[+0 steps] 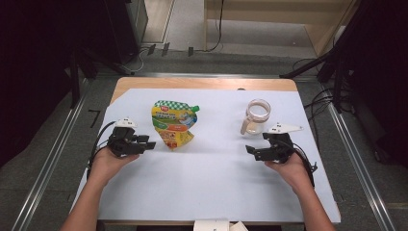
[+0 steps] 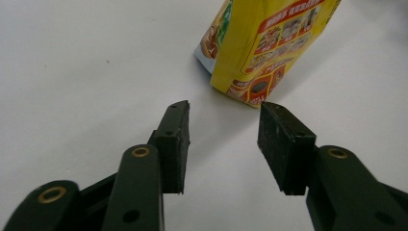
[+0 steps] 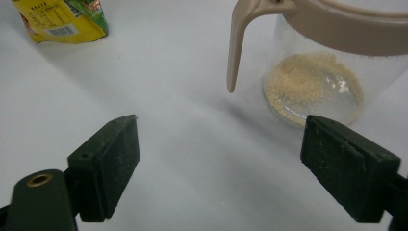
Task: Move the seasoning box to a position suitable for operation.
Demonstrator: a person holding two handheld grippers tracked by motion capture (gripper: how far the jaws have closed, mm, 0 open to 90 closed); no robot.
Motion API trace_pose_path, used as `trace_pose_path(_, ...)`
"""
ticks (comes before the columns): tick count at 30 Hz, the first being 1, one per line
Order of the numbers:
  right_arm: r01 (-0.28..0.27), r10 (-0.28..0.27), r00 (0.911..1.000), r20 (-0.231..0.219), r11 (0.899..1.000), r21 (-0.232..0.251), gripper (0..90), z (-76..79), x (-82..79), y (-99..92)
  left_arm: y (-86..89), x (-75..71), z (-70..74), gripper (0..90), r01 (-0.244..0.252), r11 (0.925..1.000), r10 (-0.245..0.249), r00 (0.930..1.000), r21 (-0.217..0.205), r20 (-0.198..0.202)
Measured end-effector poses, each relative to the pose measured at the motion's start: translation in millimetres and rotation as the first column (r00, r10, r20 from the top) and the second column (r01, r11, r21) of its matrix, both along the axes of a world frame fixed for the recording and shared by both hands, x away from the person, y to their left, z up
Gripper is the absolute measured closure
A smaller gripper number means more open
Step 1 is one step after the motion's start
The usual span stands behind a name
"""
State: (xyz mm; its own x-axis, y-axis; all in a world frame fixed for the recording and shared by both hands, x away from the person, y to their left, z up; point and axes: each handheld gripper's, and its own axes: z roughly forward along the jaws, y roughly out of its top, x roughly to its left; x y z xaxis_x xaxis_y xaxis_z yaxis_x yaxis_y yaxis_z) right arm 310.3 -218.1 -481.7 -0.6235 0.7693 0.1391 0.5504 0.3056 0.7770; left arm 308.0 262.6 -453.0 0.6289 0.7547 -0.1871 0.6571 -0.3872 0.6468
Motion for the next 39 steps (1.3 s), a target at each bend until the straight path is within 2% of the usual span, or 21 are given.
trace_pose_path(2,-0.001,0.001,1.0000,0.002,1.000,0.001,17.0,0.3,-0.1,0.0,0.2,0.3,0.0,51.5,0.000,0.9999,0.000,1.0000,-0.012,-0.009)
trace_pose_path(3,-0.009,0.009,1.0000,0.001,1.000,0.011,20.6,0.7,0.1,-0.8,0.5,0.6,0.0,50.7,0.005,0.9997,-0.005,0.9998,-0.023,-0.018)
trace_pose_path(5,-0.010,0.010,0.9999,-0.003,1.000,0.016,21.7,0.9,0.1,-1.1,0.3,0.2,-0.2,50.3,0.017,0.9996,-0.018,0.9997,-0.025,-0.017)
trace_pose_path(7,-0.013,0.013,0.9999,-0.010,1.000,0.020,21.9,0.8,0.0,-2.0,0.8,1.4,-1.2,48.2,0.036,0.9983,-0.038,0.9989,-0.046,-0.028)
trace_pose_path(9,-0.015,0.016,0.9997,-0.017,0.999,0.028,21.7,0.5,0.1,-2.0,1.7,3.2,-1.5,47.5,0.025,0.9965,-0.030,0.9976,-0.079,-0.062)
trace_pose_path(11,-0.017,0.018,0.9997,-0.019,0.999,0.027,21.1,0.5,0.2,-2.0,1.9,3.4,-1.3,45.4,0.022,0.9964,-0.027,0.9977,-0.082,-0.062)
trace_pose_path(14,-0.021,0.021,0.9997,-0.009,0.999,0.032,18.7,1.5,-0.5,-0.3,1.0,1.2,1.2,44.4,0.024,0.9969,-0.027,0.9990,-0.075,-0.036)
trace_pose_path(17,-0.023,0.023,0.9997,-0.011,0.999,0.029,19.3,2.0,-0.9,0.4,0.3,0.1,2.6,45.1,0.032,0.9971,-0.034,0.9991,-0.069,-0.026)
trace_pose_path(21,-0.032,0.033,0.9993,-0.020,0.999,0.040,26.5,2.0,0.1,-0.2,-3.0,-2.1,5.7,46.7,0.048,0.9959,-0.050,0.9984,-0.077,-0.024)
trace_pose_path(25,-0.023,0.024,0.9994,-0.027,0.999,0.043,28.4,2.7,0.3,-1.7,-6.5,-1.7,6.3,46.1,0.057,0.9960,-0.060,0.9972,-0.069,-0.043)
trace_pose_path(28,-0.015,0.016,0.9996,-0.023,0.999,0.036,30.3,3.6,0.4,-3.1,-10.1,-2.8,7.2,44.1,0.075,0.9954,-0.077,0.9962,-0.059,-0.041)
trace_pose_path(34,0.002,-0.001,0.9997,-0.023,0.999,0.043,32.6,4.3,1.2,-4.6,-14.0,-4.9,11.6,41.1,0.099,0.9922,-0.101,0.9946,-0.077,-0.023)
trace_pose_path(39,0.015,-0.014,0.9994,-0.032,0.998,0.056,35.3,5.5,1.5,-5.7,-17.2,-6.3,13.2,40.3,0.121,0.9899,-0.123,0.9924,-0.073,-0.012)
